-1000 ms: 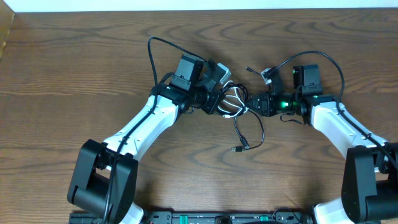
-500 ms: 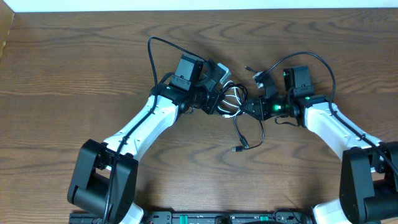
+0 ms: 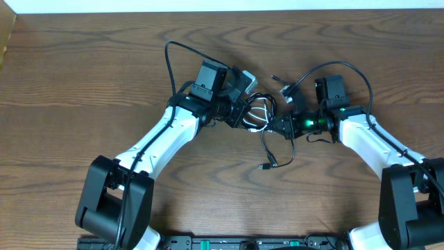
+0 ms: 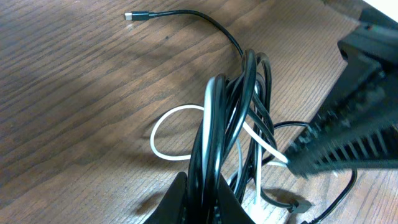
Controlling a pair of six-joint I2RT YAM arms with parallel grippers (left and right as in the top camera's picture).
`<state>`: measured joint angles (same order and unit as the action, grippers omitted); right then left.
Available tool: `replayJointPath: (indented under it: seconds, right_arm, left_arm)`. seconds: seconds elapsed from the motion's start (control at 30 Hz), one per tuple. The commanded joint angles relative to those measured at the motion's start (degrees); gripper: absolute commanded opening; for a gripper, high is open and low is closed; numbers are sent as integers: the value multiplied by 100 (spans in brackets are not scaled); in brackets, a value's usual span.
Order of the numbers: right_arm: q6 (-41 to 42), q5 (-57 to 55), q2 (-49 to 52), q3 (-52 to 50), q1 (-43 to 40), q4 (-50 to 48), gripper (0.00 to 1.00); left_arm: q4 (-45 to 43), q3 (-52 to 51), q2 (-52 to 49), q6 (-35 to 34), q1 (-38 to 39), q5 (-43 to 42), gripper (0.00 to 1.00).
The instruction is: Untangle cables
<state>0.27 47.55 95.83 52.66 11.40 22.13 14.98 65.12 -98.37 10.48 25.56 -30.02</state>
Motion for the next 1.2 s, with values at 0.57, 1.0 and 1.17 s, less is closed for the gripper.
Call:
replayJointPath:
  seconds: [0.57,1.0,1.17]
  right_arm:
    - [-1469,496,-68,72,177,809,6]
    - [-345,-166,-68,72,151,-52,31]
    - [269,-363,-70,76,85,-260,45]
  left_arm:
    - [-9,-39,138,-31,-13,-11,7]
    - [13,-39,138,-33,-13,-11,7]
    - [-13,-39,138,-868,-15,780,8]
